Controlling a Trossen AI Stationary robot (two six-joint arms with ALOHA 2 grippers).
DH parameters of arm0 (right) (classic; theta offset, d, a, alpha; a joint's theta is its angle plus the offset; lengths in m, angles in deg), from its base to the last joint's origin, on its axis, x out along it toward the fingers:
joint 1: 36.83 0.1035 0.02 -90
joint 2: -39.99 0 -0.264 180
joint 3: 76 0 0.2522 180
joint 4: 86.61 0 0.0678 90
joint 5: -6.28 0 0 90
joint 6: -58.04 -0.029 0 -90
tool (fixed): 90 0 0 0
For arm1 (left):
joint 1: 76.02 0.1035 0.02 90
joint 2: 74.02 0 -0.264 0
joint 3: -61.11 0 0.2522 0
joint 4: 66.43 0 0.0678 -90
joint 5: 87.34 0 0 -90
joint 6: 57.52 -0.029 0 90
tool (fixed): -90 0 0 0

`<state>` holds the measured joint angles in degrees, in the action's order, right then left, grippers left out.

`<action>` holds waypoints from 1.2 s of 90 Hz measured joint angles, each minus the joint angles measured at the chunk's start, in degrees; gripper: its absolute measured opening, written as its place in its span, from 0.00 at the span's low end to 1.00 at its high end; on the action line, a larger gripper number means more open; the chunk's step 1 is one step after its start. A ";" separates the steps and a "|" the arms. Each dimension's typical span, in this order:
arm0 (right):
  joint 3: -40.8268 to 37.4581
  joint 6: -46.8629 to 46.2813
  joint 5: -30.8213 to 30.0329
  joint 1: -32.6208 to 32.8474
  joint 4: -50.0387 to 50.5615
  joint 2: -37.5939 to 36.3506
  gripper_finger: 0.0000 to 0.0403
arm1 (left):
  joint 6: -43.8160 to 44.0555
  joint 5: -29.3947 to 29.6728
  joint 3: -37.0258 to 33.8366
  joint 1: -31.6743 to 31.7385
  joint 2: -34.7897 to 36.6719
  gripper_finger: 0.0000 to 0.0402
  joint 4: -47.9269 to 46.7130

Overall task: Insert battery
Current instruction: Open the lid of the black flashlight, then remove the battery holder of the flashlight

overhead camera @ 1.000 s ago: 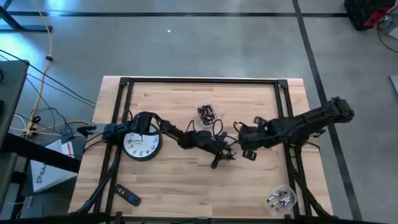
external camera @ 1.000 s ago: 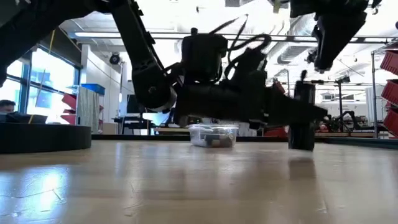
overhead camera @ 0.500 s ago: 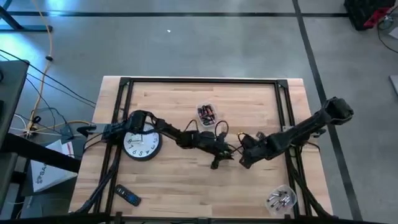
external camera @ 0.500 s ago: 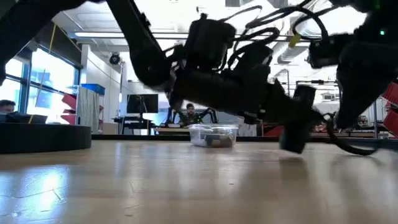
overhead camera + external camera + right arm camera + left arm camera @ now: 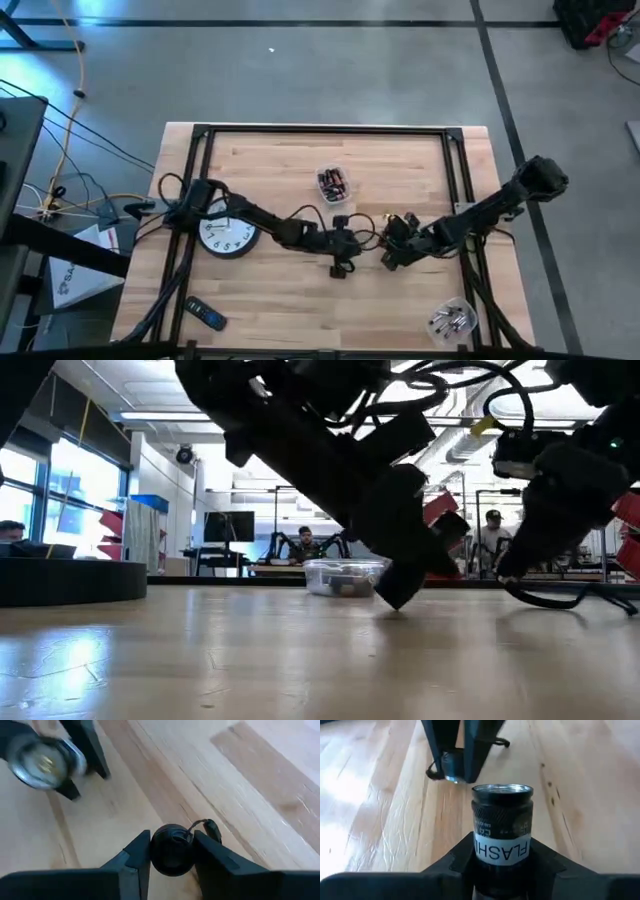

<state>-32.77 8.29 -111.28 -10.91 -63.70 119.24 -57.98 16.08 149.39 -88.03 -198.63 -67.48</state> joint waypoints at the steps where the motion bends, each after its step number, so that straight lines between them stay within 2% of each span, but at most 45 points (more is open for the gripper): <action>1: 0.00 0.36 0.04 0.01 -0.10 0.00 0.31 | 0.32 -0.07 0.00 0.00 -0.15 0.26 0.15; 22: 0.01 2.23 0.69 0.50 -0.19 -0.09 0.50 | 3.89 -0.49 -0.24 0.33 -2.26 0.30 0.34; 35: 2.66 2.60 0.24 2.83 1.05 -0.55 0.57 | 3.92 0.71 -0.15 0.24 -2.89 0.30 0.90; 56: 9.16 6.50 -7.07 6.18 6.59 -0.57 0.58 | 3.20 2.12 -0.24 0.02 -1.89 0.33 0.53; 75: 9.44 7.21 -9.74 9.09 5.66 -0.57 0.58 | 3.86 2.26 -0.28 0.04 -1.16 0.46 -1.01; 88: 9.44 6.35 -12.94 11.99 3.30 0.17 0.58 | 2.58 1.99 -0.34 -0.13 2.21 0.55 -1.43; 99: 9.46 6.59 -16.50 13.02 -0.44 1.46 0.58 | 1.32 2.07 -0.22 -0.15 5.38 0.58 -3.44; 108: 9.46 6.59 -16.80 13.05 -2.27 2.67 0.58 | 1.36 2.32 -0.22 -0.15 6.50 0.58 -7.93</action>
<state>-23.31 14.88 -128.07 2.14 -65.98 121.90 -56.62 18.41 149.17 -88.18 -192.13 -75.41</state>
